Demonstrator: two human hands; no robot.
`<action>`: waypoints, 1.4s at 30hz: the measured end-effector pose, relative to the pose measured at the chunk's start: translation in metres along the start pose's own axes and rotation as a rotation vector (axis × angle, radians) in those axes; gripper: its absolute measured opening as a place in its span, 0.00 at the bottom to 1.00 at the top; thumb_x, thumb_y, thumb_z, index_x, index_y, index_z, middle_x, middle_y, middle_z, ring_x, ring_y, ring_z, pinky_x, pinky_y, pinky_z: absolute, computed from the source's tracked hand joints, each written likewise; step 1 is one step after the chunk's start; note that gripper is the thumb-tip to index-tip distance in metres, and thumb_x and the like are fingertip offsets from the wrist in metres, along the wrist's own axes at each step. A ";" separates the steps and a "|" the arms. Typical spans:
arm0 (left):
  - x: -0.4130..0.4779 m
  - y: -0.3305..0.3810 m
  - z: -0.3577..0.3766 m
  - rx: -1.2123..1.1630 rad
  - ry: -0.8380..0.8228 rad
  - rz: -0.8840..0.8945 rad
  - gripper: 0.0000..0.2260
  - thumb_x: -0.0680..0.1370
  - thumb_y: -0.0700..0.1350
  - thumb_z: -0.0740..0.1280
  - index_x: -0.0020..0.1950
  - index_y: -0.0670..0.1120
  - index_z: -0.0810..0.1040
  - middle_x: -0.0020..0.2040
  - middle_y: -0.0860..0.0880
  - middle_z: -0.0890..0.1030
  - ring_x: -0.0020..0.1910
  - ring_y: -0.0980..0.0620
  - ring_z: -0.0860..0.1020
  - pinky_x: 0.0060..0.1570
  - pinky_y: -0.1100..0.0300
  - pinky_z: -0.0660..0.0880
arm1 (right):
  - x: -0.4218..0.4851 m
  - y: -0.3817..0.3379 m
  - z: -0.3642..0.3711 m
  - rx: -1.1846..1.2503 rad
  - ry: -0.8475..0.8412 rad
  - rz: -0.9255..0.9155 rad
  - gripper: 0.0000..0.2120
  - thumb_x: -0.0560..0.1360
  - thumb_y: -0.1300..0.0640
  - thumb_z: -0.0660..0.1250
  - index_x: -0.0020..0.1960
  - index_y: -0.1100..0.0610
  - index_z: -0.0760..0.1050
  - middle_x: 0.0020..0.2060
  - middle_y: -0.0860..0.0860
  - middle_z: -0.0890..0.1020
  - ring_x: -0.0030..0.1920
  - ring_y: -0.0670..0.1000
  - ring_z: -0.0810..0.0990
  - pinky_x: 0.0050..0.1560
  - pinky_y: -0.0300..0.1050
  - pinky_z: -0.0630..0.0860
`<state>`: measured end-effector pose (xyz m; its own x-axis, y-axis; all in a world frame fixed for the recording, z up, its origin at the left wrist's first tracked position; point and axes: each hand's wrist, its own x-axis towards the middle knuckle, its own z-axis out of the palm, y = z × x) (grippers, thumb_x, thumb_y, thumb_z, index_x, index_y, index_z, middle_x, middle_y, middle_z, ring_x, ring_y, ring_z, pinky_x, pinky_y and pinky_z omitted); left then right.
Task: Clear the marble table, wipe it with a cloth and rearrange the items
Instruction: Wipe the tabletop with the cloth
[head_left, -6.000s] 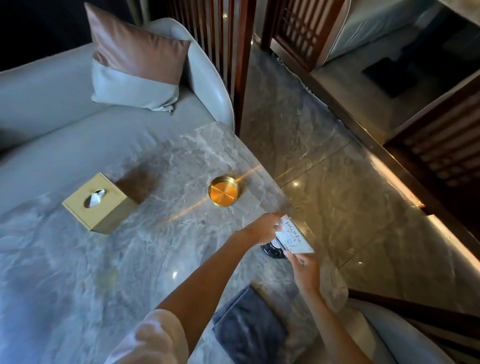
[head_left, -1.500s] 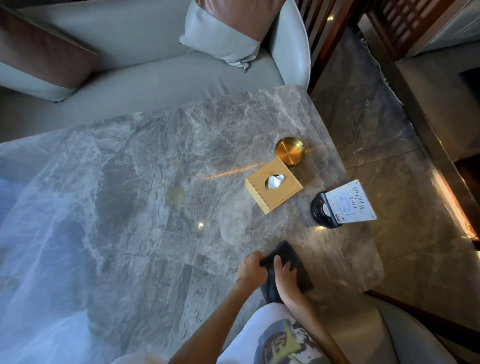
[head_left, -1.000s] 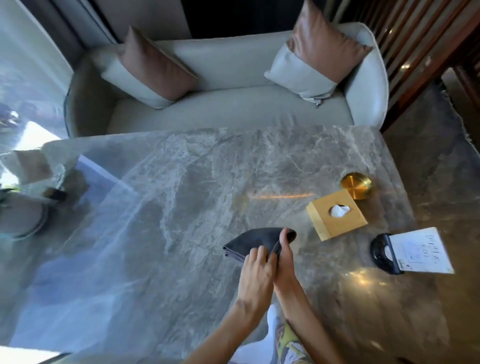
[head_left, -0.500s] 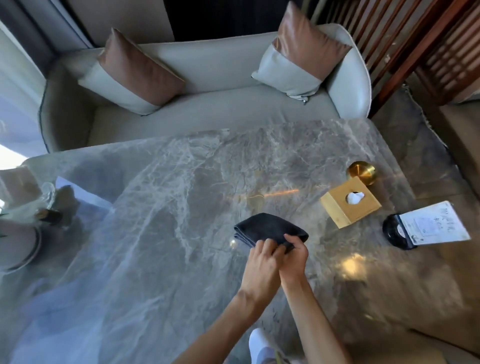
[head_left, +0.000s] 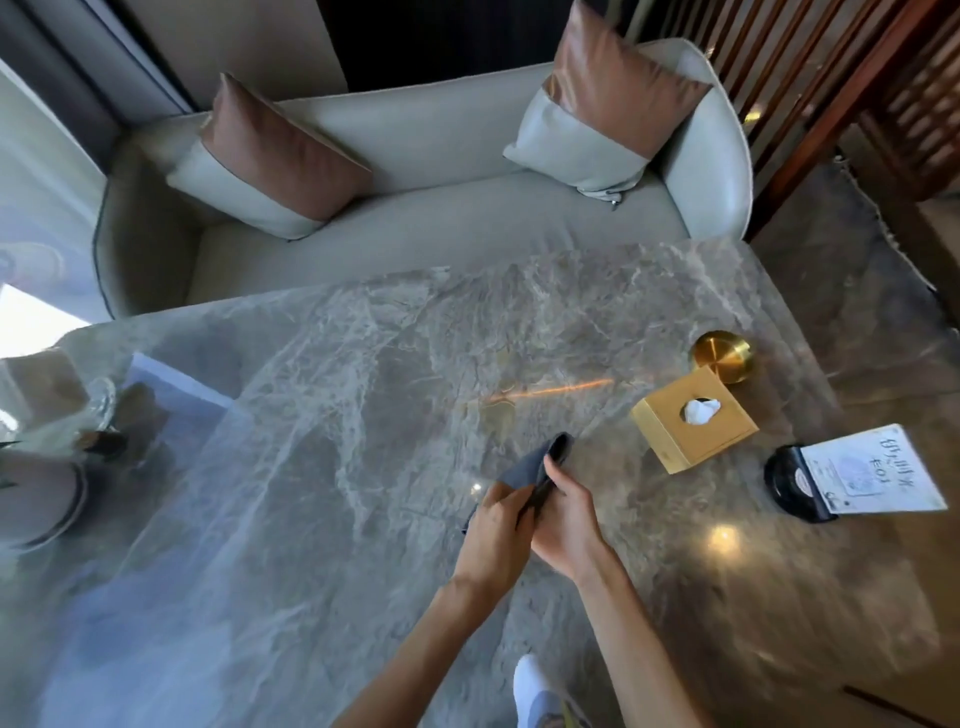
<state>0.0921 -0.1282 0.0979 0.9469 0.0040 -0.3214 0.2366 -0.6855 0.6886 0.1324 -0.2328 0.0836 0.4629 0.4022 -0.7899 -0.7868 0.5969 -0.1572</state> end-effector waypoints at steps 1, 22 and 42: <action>0.002 0.003 0.002 0.005 -0.008 0.000 0.10 0.80 0.40 0.60 0.53 0.44 0.80 0.45 0.49 0.73 0.40 0.51 0.73 0.39 0.63 0.68 | 0.001 -0.004 -0.002 -0.017 0.030 0.000 0.24 0.78 0.48 0.62 0.66 0.64 0.71 0.56 0.63 0.77 0.65 0.61 0.75 0.72 0.52 0.66; 0.100 -0.152 -0.044 0.191 0.181 -0.389 0.30 0.81 0.61 0.44 0.81 0.51 0.47 0.81 0.49 0.44 0.79 0.48 0.38 0.76 0.44 0.34 | 0.084 -0.204 0.053 -1.009 0.476 -0.682 0.17 0.82 0.55 0.54 0.44 0.68 0.71 0.39 0.70 0.71 0.42 0.62 0.71 0.40 0.48 0.65; 0.138 -0.259 -0.024 0.370 0.468 -0.345 0.30 0.79 0.61 0.41 0.80 0.55 0.41 0.82 0.51 0.46 0.80 0.52 0.38 0.76 0.41 0.37 | 0.254 -0.158 0.008 -2.019 0.234 -0.820 0.25 0.79 0.54 0.47 0.74 0.58 0.65 0.78 0.45 0.57 0.79 0.50 0.44 0.76 0.57 0.35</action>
<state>0.1667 0.0672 -0.1088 0.8451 0.5231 -0.1104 0.5299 -0.7920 0.3032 0.3776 -0.2196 -0.0874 0.9011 0.3494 -0.2567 0.1807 -0.8408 -0.5103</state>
